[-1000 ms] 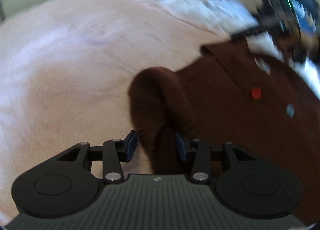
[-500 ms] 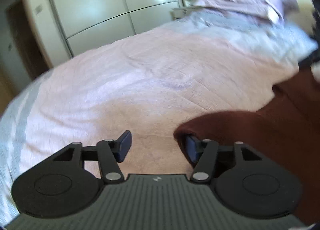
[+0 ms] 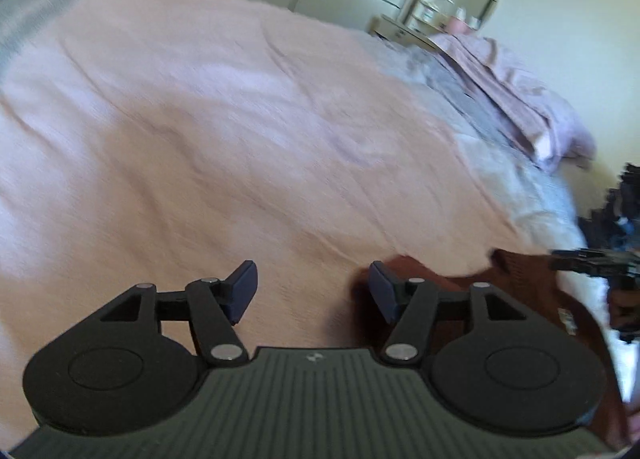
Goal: Fold clothes
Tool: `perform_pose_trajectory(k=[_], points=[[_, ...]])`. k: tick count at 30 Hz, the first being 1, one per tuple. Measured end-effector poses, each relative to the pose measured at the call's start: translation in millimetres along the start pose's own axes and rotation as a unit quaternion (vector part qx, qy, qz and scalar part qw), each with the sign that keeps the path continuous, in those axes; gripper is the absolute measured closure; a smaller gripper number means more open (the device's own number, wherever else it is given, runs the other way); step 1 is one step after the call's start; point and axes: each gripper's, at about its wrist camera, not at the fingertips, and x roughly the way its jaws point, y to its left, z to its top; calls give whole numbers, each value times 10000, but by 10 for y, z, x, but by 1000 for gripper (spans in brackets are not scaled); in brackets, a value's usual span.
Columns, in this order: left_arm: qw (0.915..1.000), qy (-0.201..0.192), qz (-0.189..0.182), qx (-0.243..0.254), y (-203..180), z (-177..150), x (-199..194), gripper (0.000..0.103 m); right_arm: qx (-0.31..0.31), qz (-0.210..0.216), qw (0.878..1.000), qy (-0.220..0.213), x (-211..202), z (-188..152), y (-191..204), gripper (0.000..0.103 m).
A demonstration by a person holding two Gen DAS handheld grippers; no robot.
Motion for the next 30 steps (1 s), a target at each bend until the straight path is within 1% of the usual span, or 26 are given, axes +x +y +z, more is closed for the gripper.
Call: perform_pose_trajectory(k=[2,3,5,8,9,10,11,12,13,14,15,18,21,24,26,27,28,30], points=[[9997,143,-219,4,-35,13,165,45,193,89,9998,44,65,28,-94,39],[9993,255,-284,41,-59,17,260,45,279,135,9995,71,104,46,-143,39],[9977,531,-352,215,-129,-1,432,48,409,263,9986,186,212,83,-230,39],[9943,793,-231,679,-257,-74,550,67,386,477,9968,512,385,100,-279,40],[9927,868,-155,827,-294,-102,570,82,312,505,9964,599,418,90,-271,40],[9916,895,-97,930,-319,-126,568,96,243,535,9961,665,441,79,-264,52],[9917,828,-68,982,-329,-123,536,96,198,568,9959,668,431,70,-258,68],[9921,717,-47,1026,-338,-94,499,96,193,605,9959,639,396,74,-261,91],[9924,605,-27,1070,-346,-66,461,96,187,641,9959,609,361,77,-264,96],[9926,494,-7,1114,-355,-37,423,96,182,678,9958,580,327,80,-267,99],[9925,382,14,1157,-364,-9,386,96,152,698,9961,525,295,99,-259,99],[9913,80,92,1310,-399,73,295,97,-114,635,9978,178,224,266,-164,100],[9890,-1,280,1452,-436,127,369,97,-374,565,9976,-140,174,425,-69,101],[9894,-220,350,1394,-394,182,378,97,-496,485,9973,-252,278,496,-36,101],[9903,-321,424,1284,-327,219,401,97,-426,465,9969,-471,297,535,-55,101],[9909,-298,468,1230,-283,226,437,97,-412,437,9969,-517,327,541,-66,101],[9915,-190,505,1186,-238,218,502,96,-462,371,9970,-497,378,534,-72,100],[9926,77,585,1061,-167,169,631,94,-585,268,9974,-333,528,495,-75,100]])
